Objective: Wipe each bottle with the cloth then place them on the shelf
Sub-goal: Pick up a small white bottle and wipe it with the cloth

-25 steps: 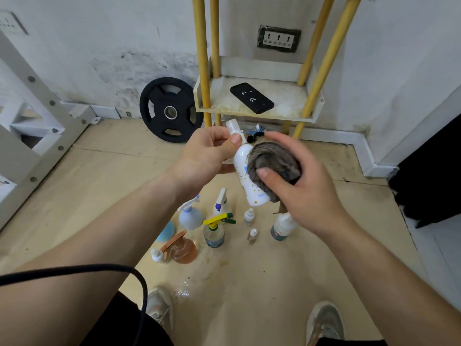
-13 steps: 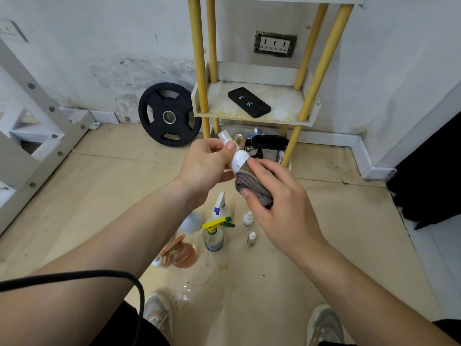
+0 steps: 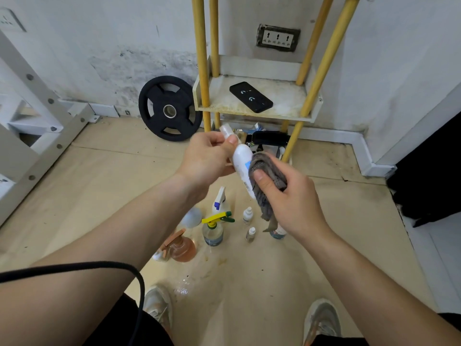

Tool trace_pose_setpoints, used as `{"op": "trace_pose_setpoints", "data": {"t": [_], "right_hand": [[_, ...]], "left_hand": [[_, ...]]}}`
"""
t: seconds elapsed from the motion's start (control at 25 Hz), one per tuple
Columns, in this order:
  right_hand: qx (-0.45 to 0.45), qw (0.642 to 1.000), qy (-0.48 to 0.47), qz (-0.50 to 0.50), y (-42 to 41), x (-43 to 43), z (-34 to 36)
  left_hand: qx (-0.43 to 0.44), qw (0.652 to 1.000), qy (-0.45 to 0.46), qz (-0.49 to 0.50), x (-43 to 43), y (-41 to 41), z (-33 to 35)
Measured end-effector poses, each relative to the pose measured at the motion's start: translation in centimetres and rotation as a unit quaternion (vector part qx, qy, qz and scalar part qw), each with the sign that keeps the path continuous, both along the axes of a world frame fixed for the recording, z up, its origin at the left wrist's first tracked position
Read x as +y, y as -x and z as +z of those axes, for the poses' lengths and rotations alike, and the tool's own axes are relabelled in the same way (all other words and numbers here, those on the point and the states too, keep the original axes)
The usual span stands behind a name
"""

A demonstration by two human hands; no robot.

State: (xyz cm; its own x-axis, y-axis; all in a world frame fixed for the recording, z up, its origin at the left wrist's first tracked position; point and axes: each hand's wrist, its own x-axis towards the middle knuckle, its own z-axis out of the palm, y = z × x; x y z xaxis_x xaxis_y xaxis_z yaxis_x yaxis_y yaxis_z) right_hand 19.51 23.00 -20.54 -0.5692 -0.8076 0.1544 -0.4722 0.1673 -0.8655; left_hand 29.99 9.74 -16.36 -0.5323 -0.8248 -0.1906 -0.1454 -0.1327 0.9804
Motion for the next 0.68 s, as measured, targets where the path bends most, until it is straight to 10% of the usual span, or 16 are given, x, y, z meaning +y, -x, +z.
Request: {"op": "trace_pose_setpoints", "data": {"t": [0.24, 0.56, 0.68], "right_hand": [[0.315, 0.949, -0.003, 0.027, -1.1, 0.3, -1.7], [-0.12, 0.992, -0.032, -0.008, 0.4, -0.3, 0.7], [-0.078, 0.996, -0.04, 0.017, 0.3, 0.1, 0.2]], "left_hand": [[-0.008, 0.998, -0.058, 0.03, 0.0, -0.3, -0.4], [-0.011, 0.999, -0.033, 0.011, 1.2, 0.3, -0.6], [-0.014, 0.998, -0.041, 0.046, 0.2, 0.1, -0.4]]}}
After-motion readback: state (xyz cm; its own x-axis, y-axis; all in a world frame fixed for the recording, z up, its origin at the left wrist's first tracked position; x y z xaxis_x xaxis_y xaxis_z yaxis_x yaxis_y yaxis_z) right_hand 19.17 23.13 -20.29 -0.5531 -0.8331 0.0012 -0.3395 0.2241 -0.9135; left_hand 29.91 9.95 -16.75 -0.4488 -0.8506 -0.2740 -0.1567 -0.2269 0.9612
